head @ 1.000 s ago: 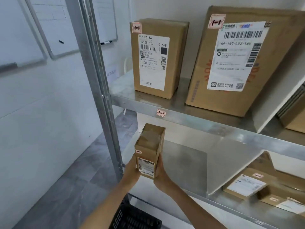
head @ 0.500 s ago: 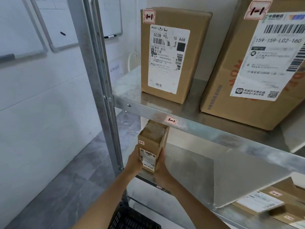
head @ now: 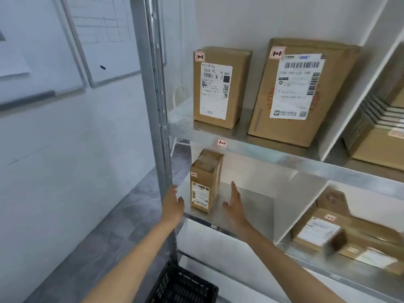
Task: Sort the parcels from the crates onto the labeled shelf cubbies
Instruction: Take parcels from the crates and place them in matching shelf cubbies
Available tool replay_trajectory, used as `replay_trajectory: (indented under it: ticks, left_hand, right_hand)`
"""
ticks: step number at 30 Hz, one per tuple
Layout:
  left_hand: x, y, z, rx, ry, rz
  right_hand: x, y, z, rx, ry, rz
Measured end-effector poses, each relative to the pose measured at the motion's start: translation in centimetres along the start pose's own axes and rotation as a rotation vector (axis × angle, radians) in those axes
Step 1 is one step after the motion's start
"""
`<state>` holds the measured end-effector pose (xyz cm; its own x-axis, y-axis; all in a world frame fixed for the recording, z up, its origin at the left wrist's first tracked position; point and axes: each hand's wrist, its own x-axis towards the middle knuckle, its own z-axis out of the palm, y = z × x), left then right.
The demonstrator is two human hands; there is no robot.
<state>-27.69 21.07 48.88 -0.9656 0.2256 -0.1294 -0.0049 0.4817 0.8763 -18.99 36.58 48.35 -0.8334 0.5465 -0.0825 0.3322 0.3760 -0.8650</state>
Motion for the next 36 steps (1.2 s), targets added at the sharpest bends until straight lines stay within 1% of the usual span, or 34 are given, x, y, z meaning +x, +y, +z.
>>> replay_trajectory:
  ticks: [4, 6, 9, 13, 17, 19, 23, 26, 30, 33, 36]
  left_hand:
    - [-5.8, 1.9, -3.2, -0.06, 0.07, 0.176]
    - [-8.5, 2.4, -4.7, -0.07, 0.115, 0.244]
    - [-12.4, 3.3, -6.9, -0.076, 0.18, 0.295]
    - [-16.9, 2.9, -9.1, -0.04, 0.259, 0.362]
    - [-22.5, 1.8, -9.8, -0.044, 0.35, 0.365]
    - [-25.9, 0.7, -9.7, -0.057, 0.4, 0.341]
    - [-33.4, -2.8, -9.1, -0.041, 0.471, 0.227]
    - [-39.3, -6.1, -9.4, -0.029, 0.487, 0.13]
    - [-46.7, -11.0, -11.6, 0.019, 0.524, -0.005]
    - [-51.4, -14.9, -13.2, 0.012, 0.588, -0.083]
    - [-55.2, -19.2, -14.6, -0.011, 0.636, -0.217]
  right_hand:
    - [-5.9, -2.7, -1.2, 0.02, 0.103, -0.134]
    - [-8.9, -4.2, -1.8, 0.034, 0.112, -0.191]
    - [-12.8, -6.1, -2.5, 0.053, 0.111, -0.251]
    - [-17.5, -7.0, -3.1, 0.059, 0.087, -0.349]
    - [-22.0, -5.8, -3.8, 0.065, -0.011, -0.425]
    - [-24.7, -4.9, -4.4, 0.083, -0.063, -0.435]
    - [-30.8, -2.5, -4.9, 0.076, -0.208, -0.504]
    - [-35.1, -0.5, -4.2, 0.055, -0.311, -0.466]
    - [-40.3, 1.5, -1.6, -0.009, -0.497, -0.453]
    - [-43.7, 2.6, 1.4, -0.033, -0.632, -0.447]
    - [-46.7, 3.9, 5.2, -0.081, -0.773, -0.424]
